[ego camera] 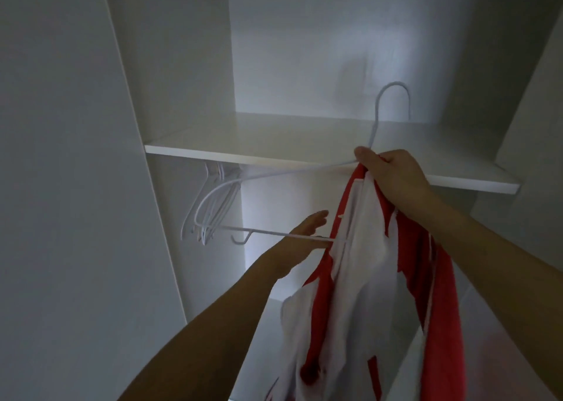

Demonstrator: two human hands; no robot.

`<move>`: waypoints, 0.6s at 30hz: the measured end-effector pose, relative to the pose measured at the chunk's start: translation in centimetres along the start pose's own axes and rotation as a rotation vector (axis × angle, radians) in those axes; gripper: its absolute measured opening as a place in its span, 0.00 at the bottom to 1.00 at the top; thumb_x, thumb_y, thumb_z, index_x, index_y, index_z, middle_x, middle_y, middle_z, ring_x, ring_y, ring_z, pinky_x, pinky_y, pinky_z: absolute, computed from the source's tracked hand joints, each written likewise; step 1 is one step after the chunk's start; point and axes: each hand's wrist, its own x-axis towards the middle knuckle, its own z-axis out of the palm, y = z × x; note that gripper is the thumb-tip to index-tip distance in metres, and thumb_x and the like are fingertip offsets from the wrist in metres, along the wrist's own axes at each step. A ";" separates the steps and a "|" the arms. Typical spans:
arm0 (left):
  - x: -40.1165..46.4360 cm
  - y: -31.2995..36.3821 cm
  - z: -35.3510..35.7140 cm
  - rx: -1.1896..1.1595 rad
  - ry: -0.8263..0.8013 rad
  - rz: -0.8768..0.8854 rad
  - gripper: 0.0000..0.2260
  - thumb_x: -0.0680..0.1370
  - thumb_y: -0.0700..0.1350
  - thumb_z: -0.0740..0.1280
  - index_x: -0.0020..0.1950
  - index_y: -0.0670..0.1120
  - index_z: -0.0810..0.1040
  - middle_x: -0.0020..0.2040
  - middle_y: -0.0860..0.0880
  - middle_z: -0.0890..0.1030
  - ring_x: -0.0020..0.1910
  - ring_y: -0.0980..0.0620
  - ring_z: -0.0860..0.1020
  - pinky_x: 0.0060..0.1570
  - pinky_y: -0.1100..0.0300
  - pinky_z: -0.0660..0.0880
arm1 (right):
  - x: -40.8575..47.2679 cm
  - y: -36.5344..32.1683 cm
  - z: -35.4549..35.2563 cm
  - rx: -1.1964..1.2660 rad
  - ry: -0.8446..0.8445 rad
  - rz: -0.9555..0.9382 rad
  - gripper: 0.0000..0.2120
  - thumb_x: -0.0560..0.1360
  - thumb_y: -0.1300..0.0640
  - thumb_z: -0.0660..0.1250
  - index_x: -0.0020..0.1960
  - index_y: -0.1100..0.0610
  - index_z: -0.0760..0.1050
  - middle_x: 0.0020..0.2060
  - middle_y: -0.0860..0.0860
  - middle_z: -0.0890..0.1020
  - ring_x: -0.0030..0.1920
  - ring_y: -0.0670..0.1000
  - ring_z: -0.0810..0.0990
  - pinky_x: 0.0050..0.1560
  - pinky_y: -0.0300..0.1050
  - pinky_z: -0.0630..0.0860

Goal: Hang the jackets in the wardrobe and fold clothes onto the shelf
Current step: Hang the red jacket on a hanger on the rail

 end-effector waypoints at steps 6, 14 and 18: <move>1.5 1.9 1.9 -0.010 -0.222 0.020 0.03 0.80 0.34 0.63 0.48 0.41 0.75 0.46 0.45 0.79 0.48 0.49 0.79 0.66 0.47 0.70 | 0.0 0.7 -3.9 0.079 -0.009 0.012 0.27 0.76 0.40 0.61 0.31 0.60 0.74 0.26 0.58 0.74 0.26 0.54 0.74 0.37 0.43 0.73; 3.0 4.9 4.6 0.130 -0.326 -0.021 0.20 0.77 0.32 0.64 0.70 0.38 0.73 0.67 0.42 0.76 0.65 0.45 0.74 0.69 0.52 0.68 | -0.1 2.3 -5.0 0.123 -0.064 -0.044 0.33 0.76 0.42 0.60 0.39 0.74 0.74 0.35 0.70 0.77 0.35 0.66 0.78 0.45 0.46 0.76; 2.9 3.8 3.6 0.156 -0.248 -0.075 0.15 0.75 0.35 0.68 0.61 0.35 0.78 0.54 0.43 0.81 0.55 0.45 0.79 0.64 0.50 0.74 | -0.3 3.3 -5.8 0.164 -0.065 -0.059 0.32 0.79 0.44 0.60 0.38 0.75 0.75 0.37 0.72 0.78 0.38 0.69 0.79 0.53 0.48 0.78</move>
